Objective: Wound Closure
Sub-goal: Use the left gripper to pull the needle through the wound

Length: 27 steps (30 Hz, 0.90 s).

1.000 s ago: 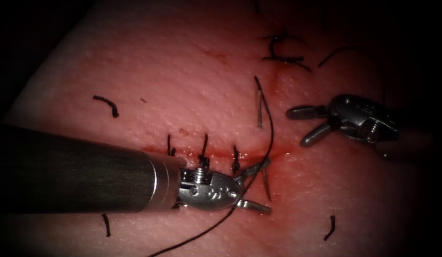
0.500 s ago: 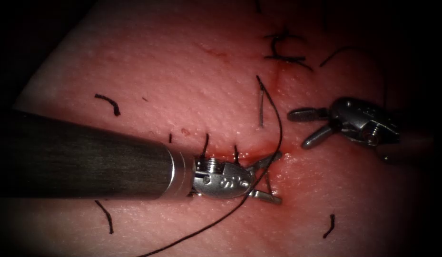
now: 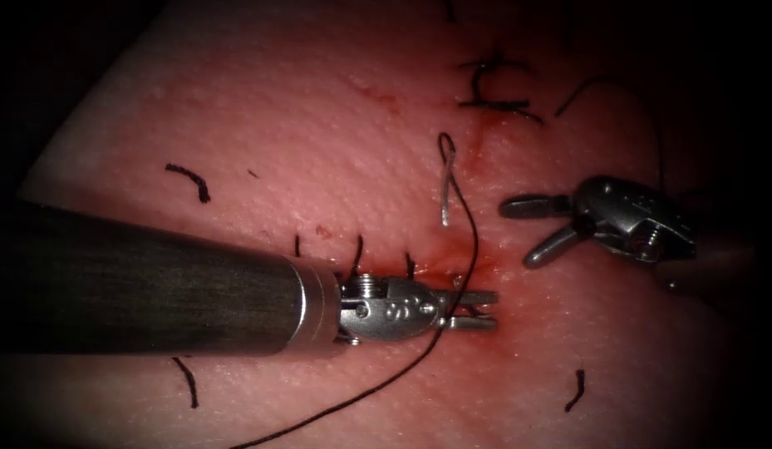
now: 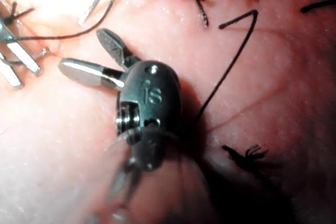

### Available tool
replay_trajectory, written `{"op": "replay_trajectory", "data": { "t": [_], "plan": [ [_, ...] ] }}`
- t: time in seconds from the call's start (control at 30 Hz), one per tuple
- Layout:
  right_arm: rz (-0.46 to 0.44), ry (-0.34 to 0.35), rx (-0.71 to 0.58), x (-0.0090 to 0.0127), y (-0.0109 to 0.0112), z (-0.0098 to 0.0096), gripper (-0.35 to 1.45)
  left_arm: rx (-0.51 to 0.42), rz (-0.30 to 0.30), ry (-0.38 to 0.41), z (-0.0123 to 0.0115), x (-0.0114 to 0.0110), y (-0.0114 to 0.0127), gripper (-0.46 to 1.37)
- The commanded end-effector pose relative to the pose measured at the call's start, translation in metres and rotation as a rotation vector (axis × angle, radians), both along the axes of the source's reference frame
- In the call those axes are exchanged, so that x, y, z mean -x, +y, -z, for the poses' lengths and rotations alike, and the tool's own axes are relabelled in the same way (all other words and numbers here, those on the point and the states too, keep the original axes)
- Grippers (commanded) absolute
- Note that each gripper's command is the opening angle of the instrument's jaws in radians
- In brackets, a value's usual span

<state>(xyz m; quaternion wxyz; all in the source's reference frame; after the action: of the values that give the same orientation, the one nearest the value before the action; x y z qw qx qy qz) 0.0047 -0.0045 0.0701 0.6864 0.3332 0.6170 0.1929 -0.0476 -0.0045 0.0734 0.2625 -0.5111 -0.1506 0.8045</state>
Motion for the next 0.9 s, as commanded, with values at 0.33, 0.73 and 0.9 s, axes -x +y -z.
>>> {"op": "replay_trajectory", "data": {
  "t": [0.33, 0.73, 0.9],
  "plan": [
    [-0.001, 0.0, -0.023, -0.0001, -0.0012, 0.0006, 0.89, -0.221, 0.062, -0.165, 0.0021, -0.0008, -0.0003, -0.35],
    [-0.007, 0.001, -0.042, -0.0003, -0.0021, 0.0006, 0.82, -0.48, 0.097, -0.371, 0.0085, -0.0003, -0.0006, -0.35],
    [-0.007, -0.003, -0.053, -0.0006, -0.0028, 0.0003, 0.73, -0.621, 0.121, -0.421, 0.0106, -0.0002, -0.0007, -0.35]
  ]
}}
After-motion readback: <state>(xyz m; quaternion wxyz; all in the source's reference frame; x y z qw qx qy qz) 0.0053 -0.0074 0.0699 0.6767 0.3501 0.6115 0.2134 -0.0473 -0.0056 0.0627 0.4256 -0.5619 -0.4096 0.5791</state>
